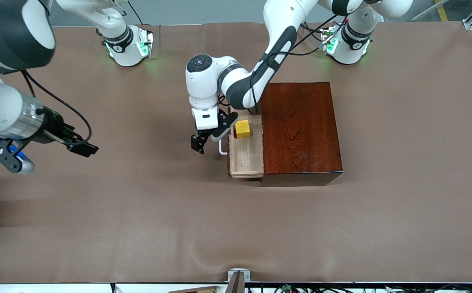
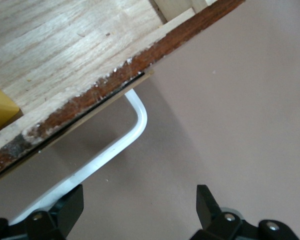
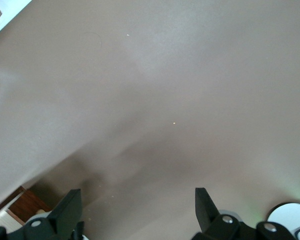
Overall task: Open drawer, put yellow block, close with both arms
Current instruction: 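Push the drawer shut with the left gripper while the right arm retracts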
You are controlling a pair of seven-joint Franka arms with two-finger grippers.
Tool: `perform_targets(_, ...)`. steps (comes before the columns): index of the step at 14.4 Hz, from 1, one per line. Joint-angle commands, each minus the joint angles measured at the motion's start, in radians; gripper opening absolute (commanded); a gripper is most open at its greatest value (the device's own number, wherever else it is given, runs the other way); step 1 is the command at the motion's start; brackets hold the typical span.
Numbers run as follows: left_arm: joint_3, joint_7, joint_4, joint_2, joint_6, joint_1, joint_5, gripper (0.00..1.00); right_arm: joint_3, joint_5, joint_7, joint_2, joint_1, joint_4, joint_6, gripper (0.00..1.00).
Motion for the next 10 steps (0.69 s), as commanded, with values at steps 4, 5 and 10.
perform_targets(4, 0.017, -0.012, -0.010, -0.025, -0.130, 0.012, 0.008, 1.00, 0.013, -0.004, -0.236, -0.055, -0.044, -0.004, -0.084, 1.00)
perform_targets(5, 0.017, -0.010, -0.010, -0.025, -0.158, 0.015, 0.008, 1.00, 0.015, -0.004, -0.265, -0.069, -0.050, -0.005, -0.084, 1.00)
perform_targets(10, 0.014, -0.018, -0.017, -0.033, -0.287, 0.029, 0.006, 1.00, 0.015, -0.032, -0.541, -0.118, -0.098, -0.016, -0.137, 1.00)
